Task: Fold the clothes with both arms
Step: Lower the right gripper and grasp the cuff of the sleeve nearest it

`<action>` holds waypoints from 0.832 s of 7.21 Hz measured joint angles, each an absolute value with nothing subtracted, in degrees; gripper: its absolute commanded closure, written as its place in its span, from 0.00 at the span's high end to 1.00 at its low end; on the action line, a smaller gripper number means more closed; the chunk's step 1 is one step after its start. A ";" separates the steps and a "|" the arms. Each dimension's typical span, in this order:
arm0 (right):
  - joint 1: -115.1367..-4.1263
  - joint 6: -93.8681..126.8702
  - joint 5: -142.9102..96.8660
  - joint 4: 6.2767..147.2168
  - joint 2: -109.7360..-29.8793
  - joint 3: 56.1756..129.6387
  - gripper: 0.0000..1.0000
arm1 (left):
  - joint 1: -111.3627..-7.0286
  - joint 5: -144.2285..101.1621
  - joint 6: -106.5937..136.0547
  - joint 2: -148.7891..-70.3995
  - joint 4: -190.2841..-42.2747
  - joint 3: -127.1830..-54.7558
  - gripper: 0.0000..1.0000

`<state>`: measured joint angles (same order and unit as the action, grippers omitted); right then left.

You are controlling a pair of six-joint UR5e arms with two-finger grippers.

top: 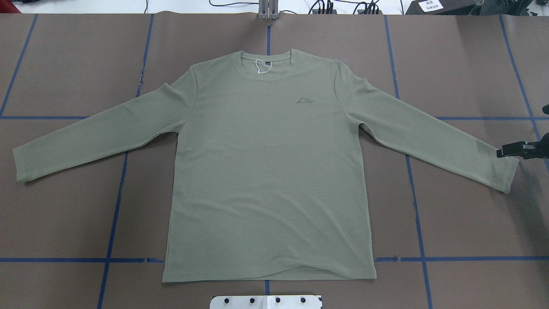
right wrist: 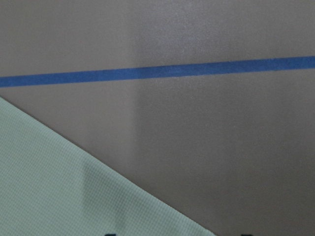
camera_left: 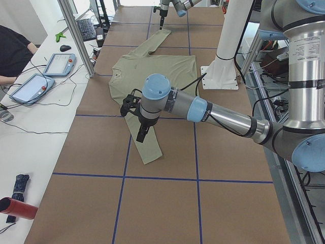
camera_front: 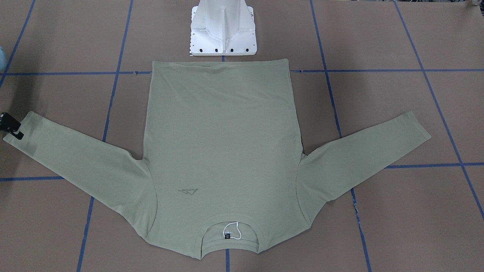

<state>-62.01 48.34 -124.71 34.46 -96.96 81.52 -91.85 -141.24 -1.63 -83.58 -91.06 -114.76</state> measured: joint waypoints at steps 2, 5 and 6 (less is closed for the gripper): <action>-61.65 48.34 -124.38 34.45 -96.88 80.81 0.83 | -91.85 -141.24 -1.74 -83.58 -91.05 -114.78 1.00; -61.32 48.40 -124.28 34.45 -96.86 80.43 0.14 | -91.85 -141.24 -1.76 -83.51 -91.05 -114.71 1.00; -61.29 48.42 -124.28 34.47 -96.83 80.27 0.00 | -91.85 -141.24 -1.76 -83.50 -91.06 -114.71 1.00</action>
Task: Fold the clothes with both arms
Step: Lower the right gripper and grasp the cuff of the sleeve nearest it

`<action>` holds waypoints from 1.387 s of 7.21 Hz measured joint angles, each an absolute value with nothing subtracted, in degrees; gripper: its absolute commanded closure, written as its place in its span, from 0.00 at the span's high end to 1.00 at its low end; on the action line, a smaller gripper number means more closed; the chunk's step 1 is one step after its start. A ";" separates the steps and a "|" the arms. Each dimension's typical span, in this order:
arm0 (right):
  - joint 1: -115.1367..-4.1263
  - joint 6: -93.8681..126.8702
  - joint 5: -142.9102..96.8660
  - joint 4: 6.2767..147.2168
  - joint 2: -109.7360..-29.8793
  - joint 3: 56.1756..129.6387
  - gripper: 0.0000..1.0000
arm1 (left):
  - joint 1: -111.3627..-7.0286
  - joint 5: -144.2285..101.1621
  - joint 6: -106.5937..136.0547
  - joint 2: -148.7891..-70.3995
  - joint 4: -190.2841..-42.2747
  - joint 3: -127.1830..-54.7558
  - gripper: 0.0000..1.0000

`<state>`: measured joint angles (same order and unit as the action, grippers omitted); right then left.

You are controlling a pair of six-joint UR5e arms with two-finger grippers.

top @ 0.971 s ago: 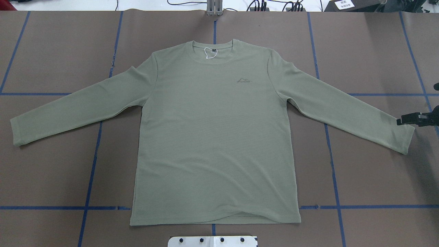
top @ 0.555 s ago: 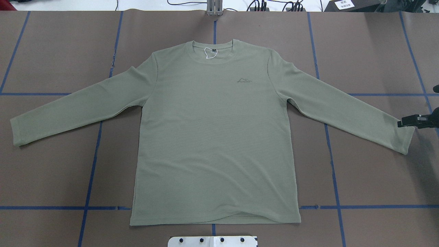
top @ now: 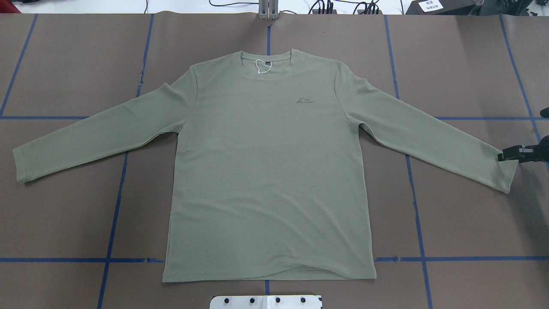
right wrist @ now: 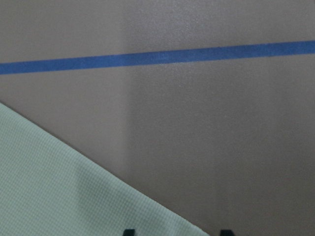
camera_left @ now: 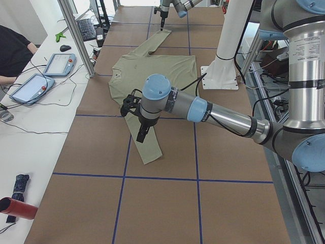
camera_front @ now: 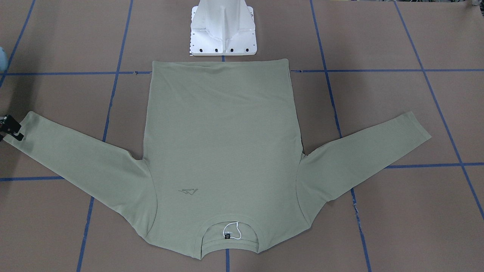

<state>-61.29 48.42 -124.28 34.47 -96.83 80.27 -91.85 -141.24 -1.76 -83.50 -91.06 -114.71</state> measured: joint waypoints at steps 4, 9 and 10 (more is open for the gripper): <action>-61.43 48.39 -124.70 34.55 -96.78 80.88 0.00 | -91.90 -141.24 -1.76 -83.49 -91.06 -114.75 1.00; -62.43 48.77 -125.13 39.04 -97.68 87.00 0.00 | -91.92 -141.24 -1.76 -83.50 -91.05 -114.64 1.00; -62.82 48.96 -124.98 44.03 -98.86 91.78 0.00 | -91.93 -141.24 -1.76 -83.50 -91.06 -114.60 1.00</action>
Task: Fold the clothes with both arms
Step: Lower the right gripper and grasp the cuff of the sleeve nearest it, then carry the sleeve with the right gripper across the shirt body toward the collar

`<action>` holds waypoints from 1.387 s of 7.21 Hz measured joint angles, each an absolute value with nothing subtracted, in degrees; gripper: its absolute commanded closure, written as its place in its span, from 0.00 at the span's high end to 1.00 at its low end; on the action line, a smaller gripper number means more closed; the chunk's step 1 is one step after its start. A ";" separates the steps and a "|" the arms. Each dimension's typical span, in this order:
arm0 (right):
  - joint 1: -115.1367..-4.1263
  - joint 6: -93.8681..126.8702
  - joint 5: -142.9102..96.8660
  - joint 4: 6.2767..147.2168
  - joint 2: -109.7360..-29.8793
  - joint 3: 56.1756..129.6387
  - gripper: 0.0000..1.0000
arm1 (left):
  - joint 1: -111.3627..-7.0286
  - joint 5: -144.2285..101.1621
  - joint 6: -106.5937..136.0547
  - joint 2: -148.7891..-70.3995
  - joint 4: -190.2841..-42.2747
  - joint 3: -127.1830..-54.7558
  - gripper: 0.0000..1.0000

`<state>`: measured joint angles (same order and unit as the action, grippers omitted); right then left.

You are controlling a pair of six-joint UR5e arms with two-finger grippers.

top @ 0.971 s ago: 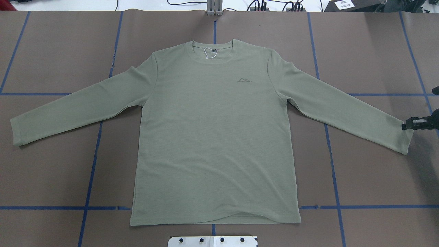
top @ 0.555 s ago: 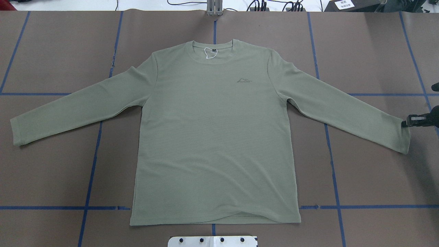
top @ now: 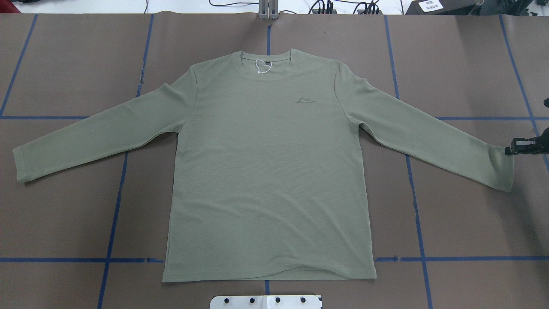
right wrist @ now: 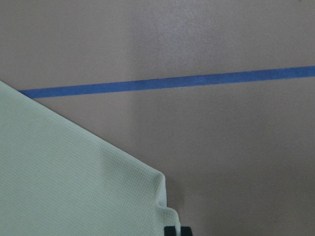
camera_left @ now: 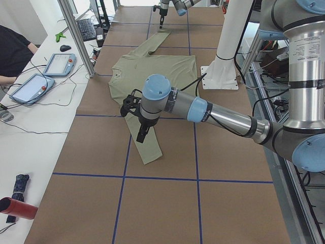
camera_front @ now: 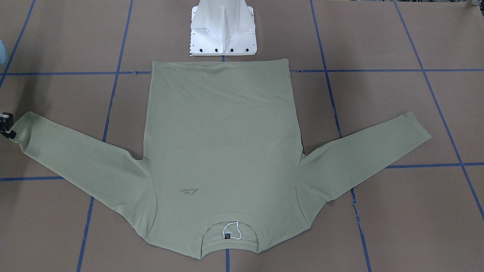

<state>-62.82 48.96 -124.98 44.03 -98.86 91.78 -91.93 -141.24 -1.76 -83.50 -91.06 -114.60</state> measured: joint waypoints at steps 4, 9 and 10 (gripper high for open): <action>-63.13 49.58 -124.01 75.77 -94.97 113.82 0.00 | -91.88 -141.24 -1.76 -83.50 -91.05 -114.47 1.00; -57.53 58.23 -113.45 123.41 -52.11 112.68 0.00 | -91.86 -141.30 -1.76 -83.50 -91.01 -114.29 1.00; -55.24 61.82 -111.26 125.57 -45.12 108.55 0.00 | -91.85 -141.30 -1.76 -83.50 -91.03 -114.13 1.00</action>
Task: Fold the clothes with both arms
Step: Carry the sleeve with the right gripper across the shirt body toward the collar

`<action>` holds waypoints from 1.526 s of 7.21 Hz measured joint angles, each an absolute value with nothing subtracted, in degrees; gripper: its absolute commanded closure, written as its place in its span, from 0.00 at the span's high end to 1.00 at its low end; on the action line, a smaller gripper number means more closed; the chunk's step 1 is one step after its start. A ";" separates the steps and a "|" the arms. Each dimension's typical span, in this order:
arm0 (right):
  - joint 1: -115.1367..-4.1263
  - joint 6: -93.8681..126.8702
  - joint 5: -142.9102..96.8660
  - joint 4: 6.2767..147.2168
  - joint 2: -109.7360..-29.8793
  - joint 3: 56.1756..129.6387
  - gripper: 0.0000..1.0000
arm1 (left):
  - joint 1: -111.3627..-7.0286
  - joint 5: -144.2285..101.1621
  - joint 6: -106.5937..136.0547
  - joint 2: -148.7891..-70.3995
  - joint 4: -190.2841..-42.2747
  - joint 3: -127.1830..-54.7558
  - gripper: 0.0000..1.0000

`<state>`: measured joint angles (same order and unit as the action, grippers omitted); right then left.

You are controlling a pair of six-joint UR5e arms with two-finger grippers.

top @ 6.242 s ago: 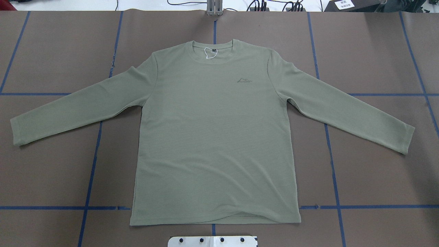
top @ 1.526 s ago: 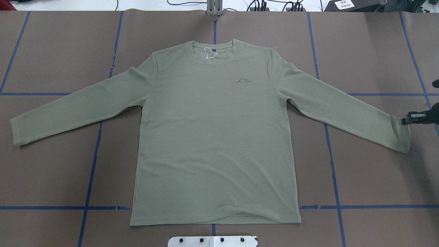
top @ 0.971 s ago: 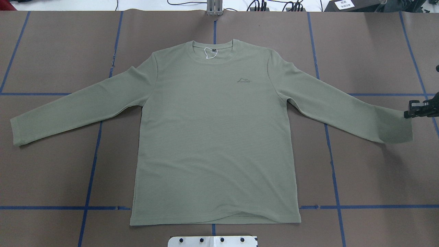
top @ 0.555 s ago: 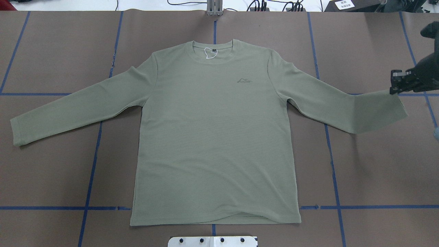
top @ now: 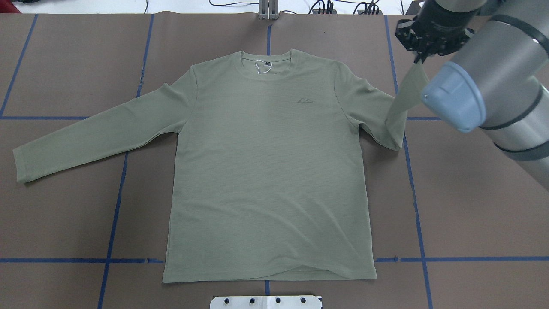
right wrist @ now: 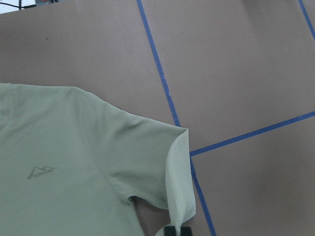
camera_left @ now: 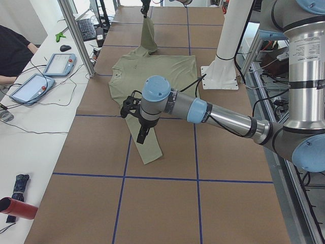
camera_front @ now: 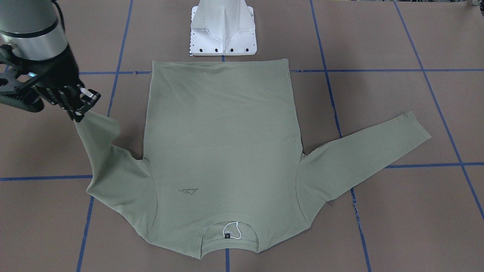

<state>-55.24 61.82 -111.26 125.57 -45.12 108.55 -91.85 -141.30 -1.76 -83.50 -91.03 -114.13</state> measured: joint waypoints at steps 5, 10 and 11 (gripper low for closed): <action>-36.29 81.70 -89.84 112.03 -15.90 71.31 0.00 | -91.85 -141.24 -1.88 -83.50 -90.99 -112.84 1.00; -26.24 83.44 -75.87 99.87 -14.92 61.28 0.00 | -91.89 -141.28 -1.93 -83.35 -91.05 -112.20 1.00; -26.03 83.46 -75.45 99.26 -14.79 60.92 0.00 | -91.88 -141.28 -1.93 -83.34 -91.05 -112.22 1.00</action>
<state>-26.03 83.46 -75.45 99.26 -14.79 60.92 -91.88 -141.28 -1.93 -83.34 -91.05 -112.22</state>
